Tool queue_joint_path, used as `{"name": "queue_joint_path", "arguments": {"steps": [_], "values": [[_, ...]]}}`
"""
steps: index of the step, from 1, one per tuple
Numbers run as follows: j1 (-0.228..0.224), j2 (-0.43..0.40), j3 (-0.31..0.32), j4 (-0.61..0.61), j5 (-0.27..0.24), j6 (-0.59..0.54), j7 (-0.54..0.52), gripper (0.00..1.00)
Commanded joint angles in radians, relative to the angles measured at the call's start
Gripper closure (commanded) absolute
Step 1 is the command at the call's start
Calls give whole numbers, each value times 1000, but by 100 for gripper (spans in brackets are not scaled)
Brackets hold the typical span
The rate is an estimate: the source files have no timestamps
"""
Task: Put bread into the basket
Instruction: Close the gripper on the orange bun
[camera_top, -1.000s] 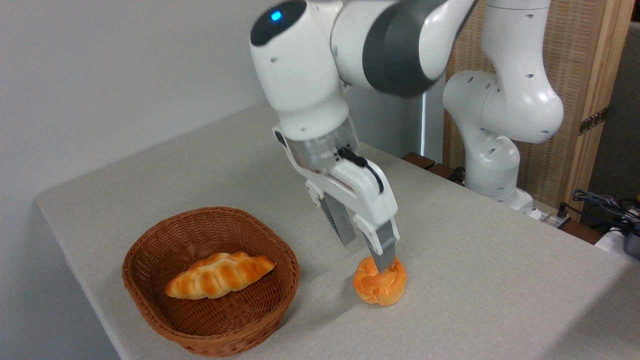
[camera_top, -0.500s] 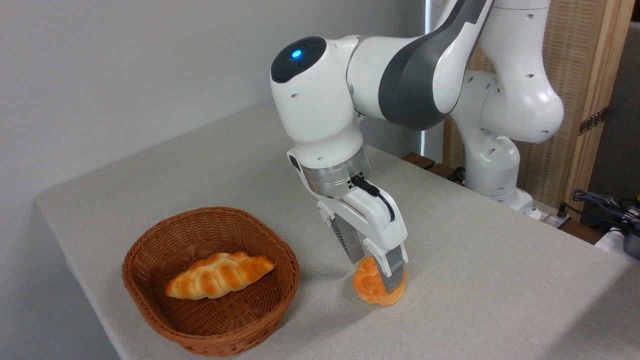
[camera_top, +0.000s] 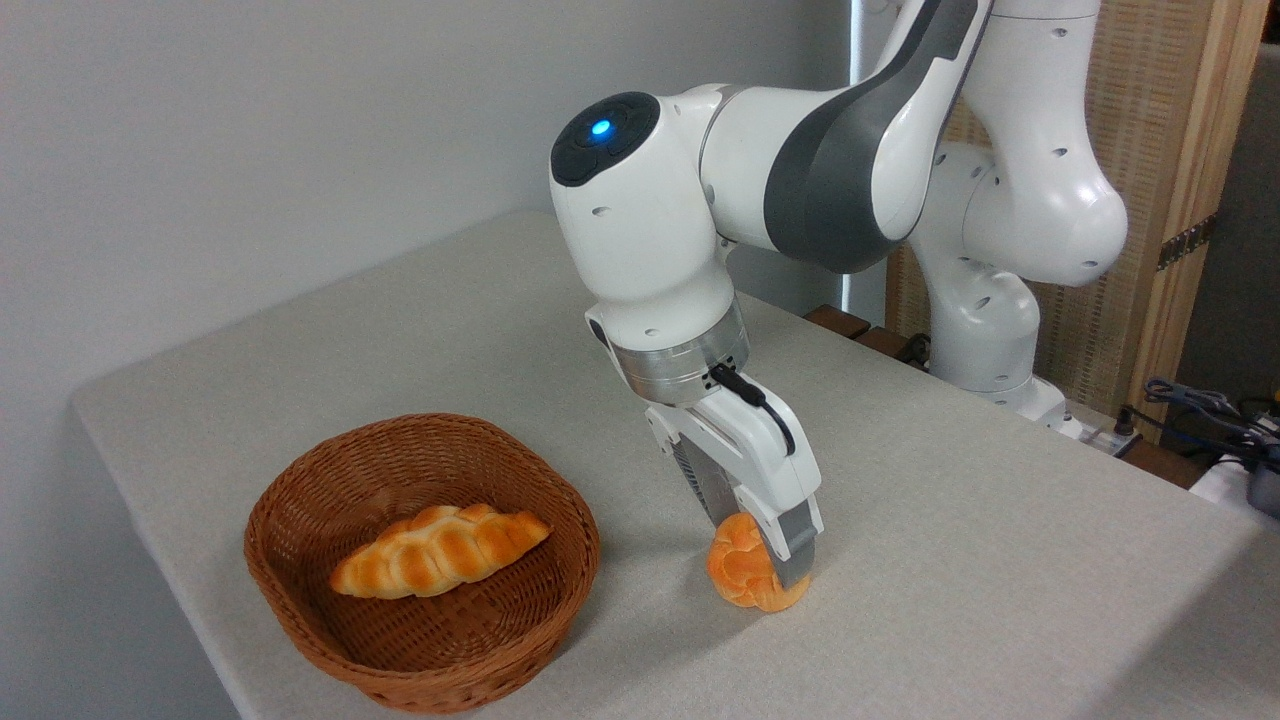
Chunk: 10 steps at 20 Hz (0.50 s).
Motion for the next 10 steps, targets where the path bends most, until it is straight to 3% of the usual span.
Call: {"name": "queue_joint_path", "arguments": {"steps": [1, 7, 10], "values": [[-3, -16, 11, -18, 6, 20, 41, 61], [-3, -18, 11, -12, 5, 4, 66, 61], [-3, -22, 8, 40, -1, -61, 66, 61]]}}
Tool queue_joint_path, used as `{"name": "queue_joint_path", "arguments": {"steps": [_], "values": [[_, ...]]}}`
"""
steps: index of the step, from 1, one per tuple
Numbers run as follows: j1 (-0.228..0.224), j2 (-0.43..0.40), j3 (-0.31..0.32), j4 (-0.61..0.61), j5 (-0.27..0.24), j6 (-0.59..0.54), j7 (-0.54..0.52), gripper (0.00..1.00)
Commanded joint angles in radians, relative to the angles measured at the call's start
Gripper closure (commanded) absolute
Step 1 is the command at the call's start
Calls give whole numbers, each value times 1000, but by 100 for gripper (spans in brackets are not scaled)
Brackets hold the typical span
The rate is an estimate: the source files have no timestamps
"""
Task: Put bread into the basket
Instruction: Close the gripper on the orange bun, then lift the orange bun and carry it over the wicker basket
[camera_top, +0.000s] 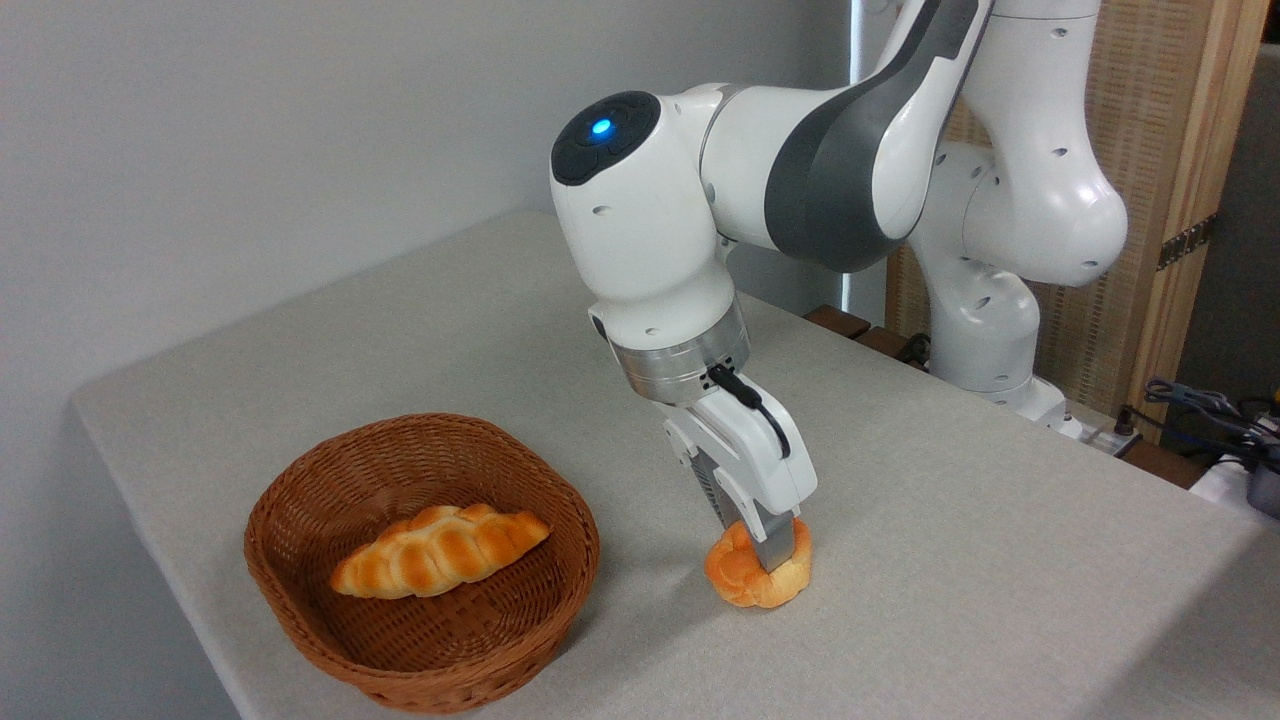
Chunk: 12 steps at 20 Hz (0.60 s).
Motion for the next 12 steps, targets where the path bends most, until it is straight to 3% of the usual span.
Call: {"name": "queue_joint_path", "arguments": {"steps": [1, 3, 6, 8, 11, 12], "values": [[-4, -19, 1, 71, -1, -110, 27, 61], [-6, -14, 0, 152, -14, -187, 28, 61], [-10, 19, 4, 281, -173, -209, 13, 59], [-12, 41, 1, 324, -237, -205, 1, 59], [-21, 68, -3, 361, -365, -101, -27, 59], [-22, 82, -5, 367, -386, -65, -32, 59]]}}
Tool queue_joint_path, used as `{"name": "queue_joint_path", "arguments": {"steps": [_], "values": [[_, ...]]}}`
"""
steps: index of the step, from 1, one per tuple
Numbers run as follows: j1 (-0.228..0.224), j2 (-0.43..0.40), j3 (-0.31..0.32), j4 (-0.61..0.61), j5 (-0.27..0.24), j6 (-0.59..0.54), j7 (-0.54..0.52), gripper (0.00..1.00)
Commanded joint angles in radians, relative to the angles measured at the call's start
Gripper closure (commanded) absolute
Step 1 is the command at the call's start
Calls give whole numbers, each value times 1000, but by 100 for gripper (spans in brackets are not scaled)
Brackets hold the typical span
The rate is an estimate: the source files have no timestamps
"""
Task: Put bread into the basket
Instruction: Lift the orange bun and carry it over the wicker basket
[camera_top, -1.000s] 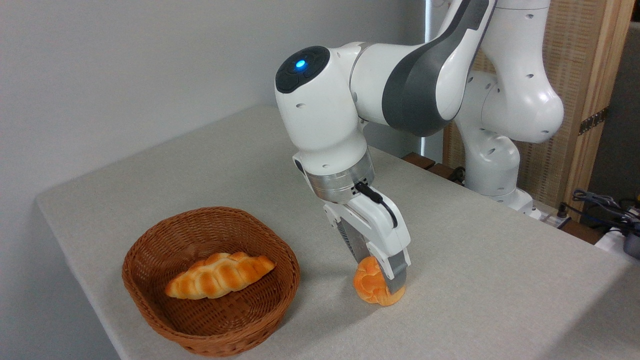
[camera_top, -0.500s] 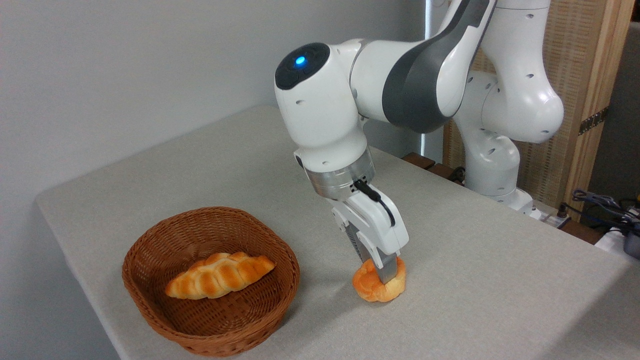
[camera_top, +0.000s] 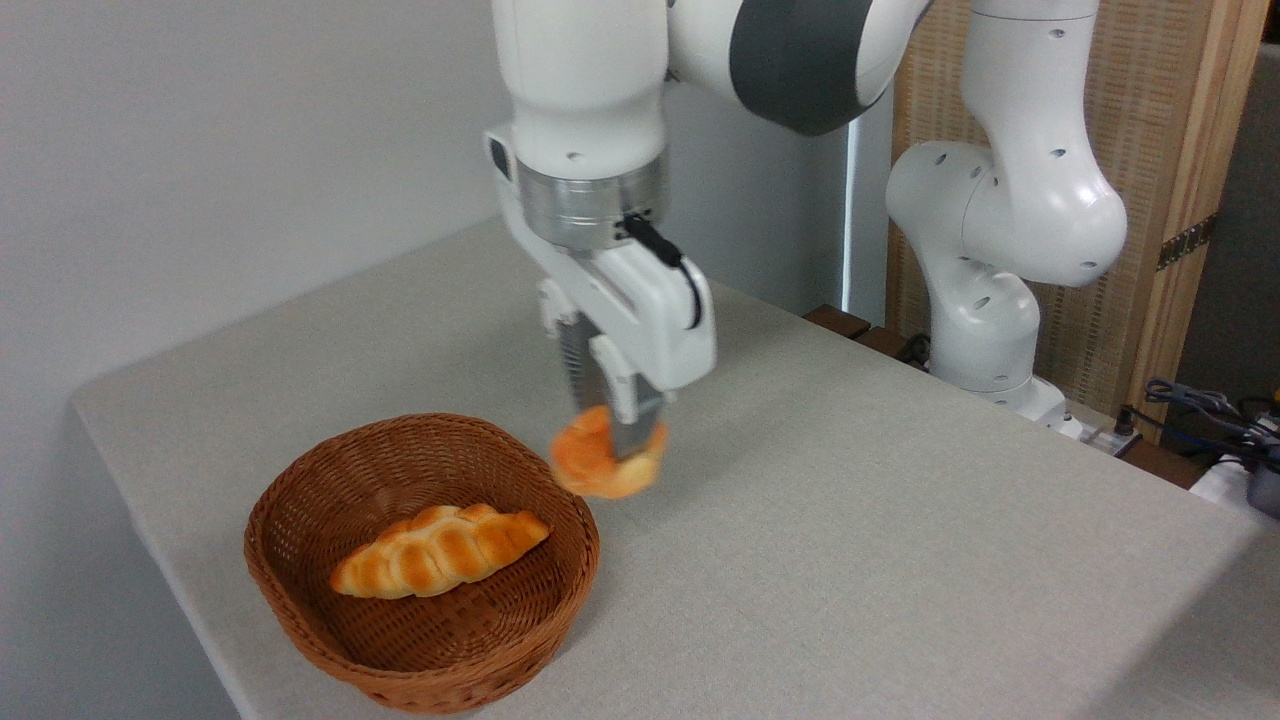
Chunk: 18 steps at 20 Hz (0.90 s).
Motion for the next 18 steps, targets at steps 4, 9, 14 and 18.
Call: {"name": "queue_joint_path", "arguments": {"steps": [4, 9, 14, 18], "values": [[-15, 98, -41, 56, -91, 274, -12, 57], [-16, 128, -68, 51, -79, 343, 43, 11], [-16, 131, -71, 45, -80, 352, 94, 0], [-16, 129, -71, 45, -80, 349, 92, 0]]}}
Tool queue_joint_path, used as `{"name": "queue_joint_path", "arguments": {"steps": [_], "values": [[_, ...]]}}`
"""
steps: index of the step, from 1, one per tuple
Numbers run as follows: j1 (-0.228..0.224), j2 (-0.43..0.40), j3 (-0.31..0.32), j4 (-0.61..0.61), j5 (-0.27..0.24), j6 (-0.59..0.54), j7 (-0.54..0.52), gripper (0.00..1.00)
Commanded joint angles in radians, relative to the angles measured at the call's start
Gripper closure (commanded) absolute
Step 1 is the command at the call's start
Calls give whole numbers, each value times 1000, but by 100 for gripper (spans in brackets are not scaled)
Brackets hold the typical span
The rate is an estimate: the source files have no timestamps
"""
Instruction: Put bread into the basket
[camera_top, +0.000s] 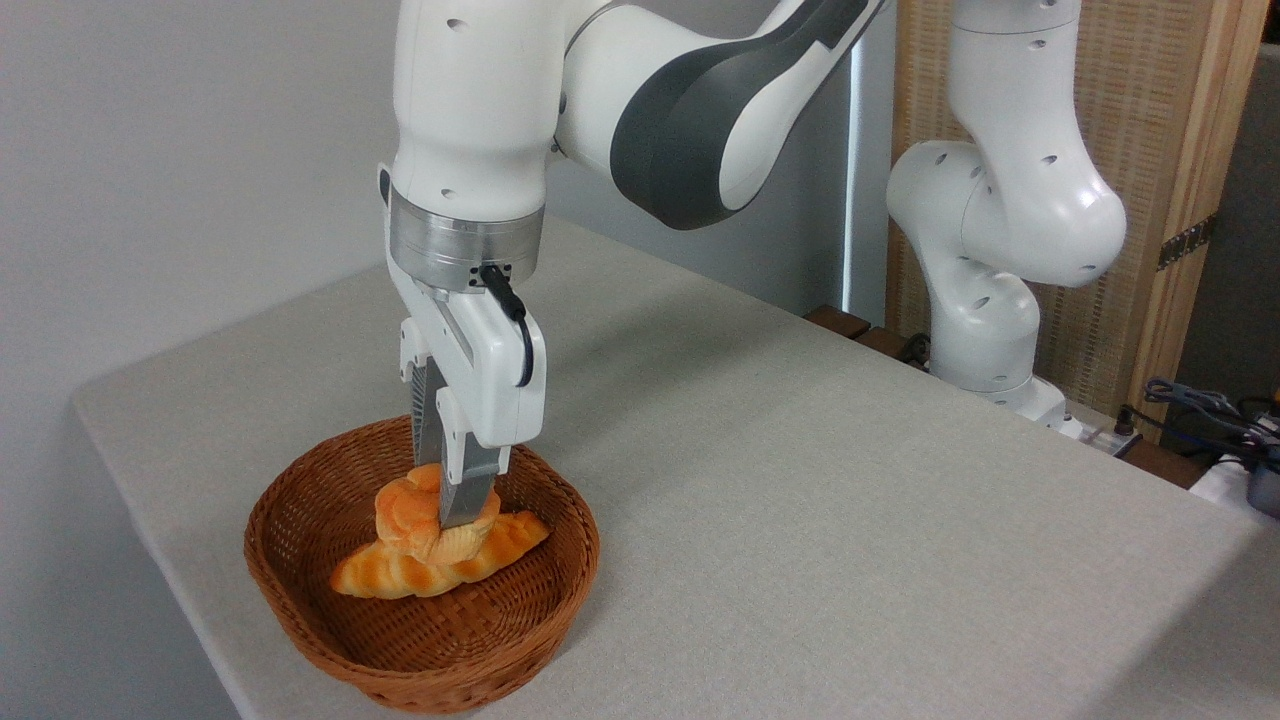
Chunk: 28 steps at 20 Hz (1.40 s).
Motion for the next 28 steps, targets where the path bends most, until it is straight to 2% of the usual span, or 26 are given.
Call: {"name": "queue_joint_path", "arguments": {"steps": [1, 12, 16, 18, 21, 23, 25, 26, 28], "values": [[-1, 0, 2, 9, -6, 0, 15, 0], [2, -12, 5, 9, -6, -46, 10, 0], [12, -55, 16, 12, -6, -138, -4, 0], [14, -79, 23, 16, 4, -179, -68, 0], [14, -122, 7, 48, 118, -299, -195, 0], [11, -119, -38, 108, 153, -394, -314, 0], [9, -110, -102, 137, 213, -407, -449, 0], [6, -110, -121, 141, 242, -407, -479, 0], [5, -109, -127, 145, 248, -407, -482, 0]]}}
